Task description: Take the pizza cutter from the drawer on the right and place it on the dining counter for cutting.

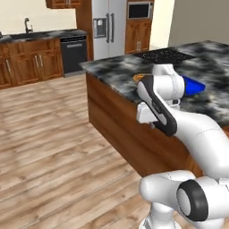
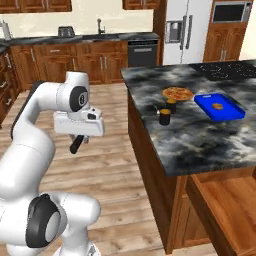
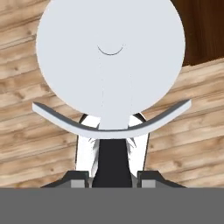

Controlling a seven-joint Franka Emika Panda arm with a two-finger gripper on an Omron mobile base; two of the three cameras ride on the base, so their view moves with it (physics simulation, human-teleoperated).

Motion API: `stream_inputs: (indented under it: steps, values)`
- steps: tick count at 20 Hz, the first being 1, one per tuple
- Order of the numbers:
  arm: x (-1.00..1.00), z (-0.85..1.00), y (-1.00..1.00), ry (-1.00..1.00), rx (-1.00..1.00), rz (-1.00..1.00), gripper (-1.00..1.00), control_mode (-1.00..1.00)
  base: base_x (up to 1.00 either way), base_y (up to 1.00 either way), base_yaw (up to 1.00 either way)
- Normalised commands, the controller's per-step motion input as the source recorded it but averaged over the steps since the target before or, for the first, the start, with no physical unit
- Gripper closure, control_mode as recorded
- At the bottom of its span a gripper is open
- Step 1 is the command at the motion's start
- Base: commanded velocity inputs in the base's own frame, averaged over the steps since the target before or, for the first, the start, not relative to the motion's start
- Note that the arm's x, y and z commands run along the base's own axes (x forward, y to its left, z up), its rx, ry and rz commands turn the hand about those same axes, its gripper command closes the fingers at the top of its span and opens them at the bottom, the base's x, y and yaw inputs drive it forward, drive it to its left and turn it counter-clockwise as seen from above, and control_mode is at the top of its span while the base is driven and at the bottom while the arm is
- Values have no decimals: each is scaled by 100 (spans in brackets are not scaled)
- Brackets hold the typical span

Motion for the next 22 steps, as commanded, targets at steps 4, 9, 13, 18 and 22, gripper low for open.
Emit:
stream_inputs:
  steps: [4, 9, 13, 18, 22]
  values:
    - [0, 0, 0, 0, 0, 0, 100, 100, 57, 69, -74]
    - [0, 0, 0, 0, 0, 0, 100, 100, 53, 69, -75]
    - [0, 0, 0, 0, 0, 0, 100, 100, 38, 78, -72]
    - [0, 0, 0, 0, 0, 0, 100, 100, 3, 91, -66]
    - [0, 0, 0, 0, 0, 0, 100, 100, 0, 100, -58]
